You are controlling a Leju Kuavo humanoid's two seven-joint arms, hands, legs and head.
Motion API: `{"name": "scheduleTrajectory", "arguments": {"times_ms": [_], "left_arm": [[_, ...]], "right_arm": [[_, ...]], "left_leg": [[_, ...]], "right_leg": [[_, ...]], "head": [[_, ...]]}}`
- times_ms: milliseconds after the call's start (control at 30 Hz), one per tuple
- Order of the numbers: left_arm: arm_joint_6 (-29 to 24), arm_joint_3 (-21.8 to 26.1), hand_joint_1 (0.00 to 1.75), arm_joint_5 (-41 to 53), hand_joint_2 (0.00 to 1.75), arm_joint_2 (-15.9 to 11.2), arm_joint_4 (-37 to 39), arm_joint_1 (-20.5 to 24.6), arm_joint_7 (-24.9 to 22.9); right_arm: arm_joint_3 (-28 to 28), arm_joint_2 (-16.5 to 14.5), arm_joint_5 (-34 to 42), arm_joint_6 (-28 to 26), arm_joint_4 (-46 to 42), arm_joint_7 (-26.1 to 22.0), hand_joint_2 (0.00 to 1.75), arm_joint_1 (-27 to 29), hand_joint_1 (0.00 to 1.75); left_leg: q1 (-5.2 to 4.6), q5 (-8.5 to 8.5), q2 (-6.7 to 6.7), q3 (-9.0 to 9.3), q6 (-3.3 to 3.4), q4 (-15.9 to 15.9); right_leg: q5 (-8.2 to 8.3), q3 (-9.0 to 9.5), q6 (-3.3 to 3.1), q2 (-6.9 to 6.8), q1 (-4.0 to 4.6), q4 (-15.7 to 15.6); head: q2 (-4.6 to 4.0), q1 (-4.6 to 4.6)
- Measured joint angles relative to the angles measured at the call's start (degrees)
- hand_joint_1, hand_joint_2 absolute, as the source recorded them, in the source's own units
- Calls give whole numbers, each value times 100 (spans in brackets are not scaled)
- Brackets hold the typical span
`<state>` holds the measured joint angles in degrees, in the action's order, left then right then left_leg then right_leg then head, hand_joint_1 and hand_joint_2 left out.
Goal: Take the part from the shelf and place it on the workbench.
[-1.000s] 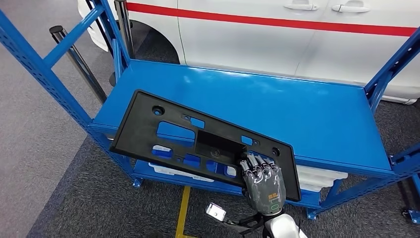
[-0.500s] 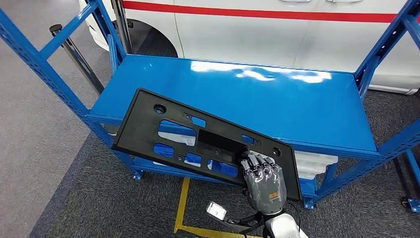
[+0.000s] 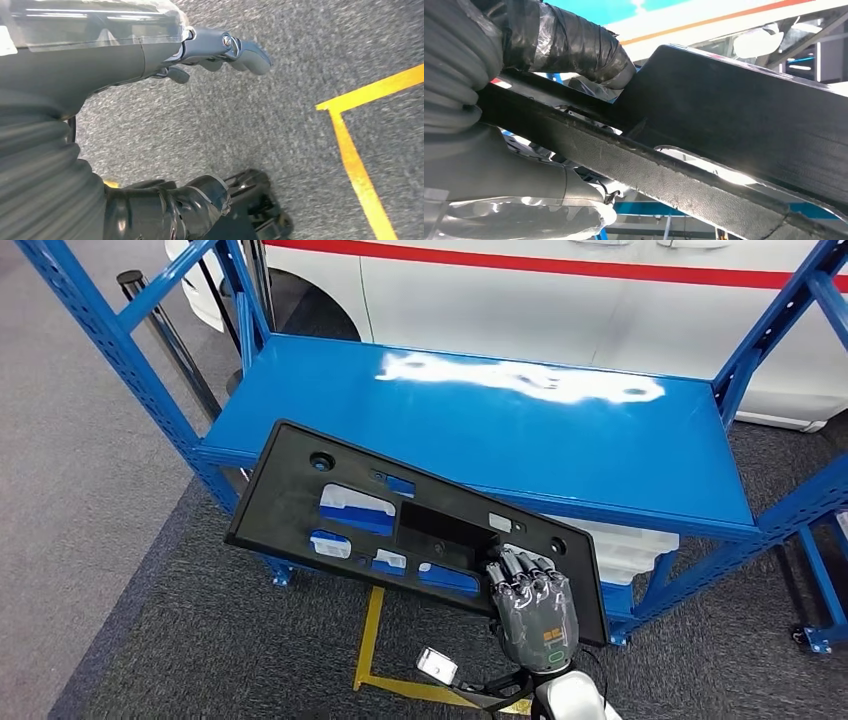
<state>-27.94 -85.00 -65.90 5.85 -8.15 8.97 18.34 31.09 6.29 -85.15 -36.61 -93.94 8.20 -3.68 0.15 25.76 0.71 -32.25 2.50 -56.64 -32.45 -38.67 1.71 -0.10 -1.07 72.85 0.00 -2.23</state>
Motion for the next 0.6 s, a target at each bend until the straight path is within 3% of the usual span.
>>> {"name": "scheduleTrajectory", "arguments": {"times_ms": [67,133,167,267,333,400,433,467,500,533,600], "left_arm": [[-1,0,0,1,175,4,0,1,-1],[-1,0,0,2,175,7,0,0,-3],[-1,0,0,2,175,7,0,-1,-4],[-1,0,0,2,175,4,0,-6,-7],[-2,0,0,4,175,3,0,-8,-8],[-4,-1,0,6,175,3,0,-8,-9],[-5,-2,0,6,175,3,0,-9,-9],[-5,-3,0,6,175,3,0,-11,-9],[-5,-4,0,5,175,3,0,-11,-9],[-5,-5,0,6,175,3,0,-10,-9],[-8,-7,0,5,175,-2,0,1,-9]], "right_arm": [[-9,-1,0,0,-1,0,175,0,175],[-20,-1,0,0,-4,0,175,1,175],[-24,-2,0,0,-4,0,175,3,175],[-30,-3,1,0,-4,1,175,2,175],[-31,-5,1,0,-4,1,175,-2,175],[-31,-7,0,1,-3,1,175,0,175],[-32,-7,0,3,-3,1,175,2,175],[-34,-7,0,4,-2,0,175,3,175],[-37,-7,0,5,-2,0,175,4,175],[-41,-7,0,7,-2,1,175,4,175],[-53,-7,0,7,-2,1,175,1,175]], "left_leg": [[13,-5,-3,-151,-34,-148],[5,-8,-12,-258,-91,-280],[-4,-23,-17,-289,-127,-314],[8,-2,-28,-354,-230,-385],[30,347,-33,-493,-296,-732],[44,826,-33,-699,-342,-1409],[48,959,-33,-761,-352,-1705],[49,972,-34,-751,-349,-1852],[46,876,-35,-636,-330,-1790],[39,717,-38,-419,-294,-1522],[-1,501,-55,151,-173,-676]], "right_leg": [[203,466,31,-2,-26,-629],[211,752,-13,7,-14,-1107],[173,764,-57,14,5,-1164],[263,670,-219,16,1,-1173],[349,581,-322,6,-16,-1187],[431,472,-358,2,-8,-1185],[472,416,-358,0,0,-1182],[512,363,-356,-1,9,-1180],[551,315,-354,-2,21,-1178],[588,277,-351,0,32,-1178],[655,230,-327,1,45,-1179]], "head": [[0,-1],[0,1],[0,4],[0,7],[0,11],[0,15],[0,16],[0,16],[0,16],[0,17],[0,16]]}}
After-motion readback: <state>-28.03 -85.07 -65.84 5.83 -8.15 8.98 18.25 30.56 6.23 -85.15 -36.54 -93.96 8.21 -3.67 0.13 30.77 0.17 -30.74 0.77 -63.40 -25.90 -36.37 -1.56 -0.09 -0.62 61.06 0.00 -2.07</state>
